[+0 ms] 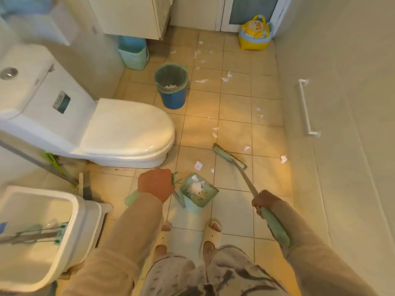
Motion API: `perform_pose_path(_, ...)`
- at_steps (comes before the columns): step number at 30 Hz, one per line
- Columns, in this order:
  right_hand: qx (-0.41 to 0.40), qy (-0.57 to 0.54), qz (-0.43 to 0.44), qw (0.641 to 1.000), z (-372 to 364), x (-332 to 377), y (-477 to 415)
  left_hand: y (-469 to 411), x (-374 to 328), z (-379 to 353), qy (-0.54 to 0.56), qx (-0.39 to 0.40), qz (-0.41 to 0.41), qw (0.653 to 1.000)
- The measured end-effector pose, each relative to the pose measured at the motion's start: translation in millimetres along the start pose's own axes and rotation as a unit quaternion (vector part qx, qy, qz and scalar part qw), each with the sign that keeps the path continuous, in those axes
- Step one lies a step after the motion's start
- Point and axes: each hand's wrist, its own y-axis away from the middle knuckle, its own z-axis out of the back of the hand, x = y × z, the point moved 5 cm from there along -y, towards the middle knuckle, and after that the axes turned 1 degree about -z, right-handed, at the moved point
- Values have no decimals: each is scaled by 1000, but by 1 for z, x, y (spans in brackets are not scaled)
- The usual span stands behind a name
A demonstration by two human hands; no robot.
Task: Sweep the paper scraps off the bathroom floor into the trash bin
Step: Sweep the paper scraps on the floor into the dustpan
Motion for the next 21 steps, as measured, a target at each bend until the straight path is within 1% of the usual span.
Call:
perform_pose_path(4,-1,52,3,999,12,19,-12,11,-7,-1,-7,11,36,999)
perform_pose_path(8,23,113,-12,993,3,21,-13,13,-13,-3,2,28,56,998)
perform_pose_path(12,39,131,-52,989,-12,2,-9,9,-13,-2,4,23,59,998)
perform_pose_path(15,33,181,-41,982,-21,-15,2,4,-11,-1,1,20,60,998)
perform_pose_path(18,61,245,-25,967,-33,-30,19,2,-9,-1,3,15,61,998)
perform_pose_path(21,89,262,-13,961,-48,-50,30,-1,-8,1,2,11,56,998)
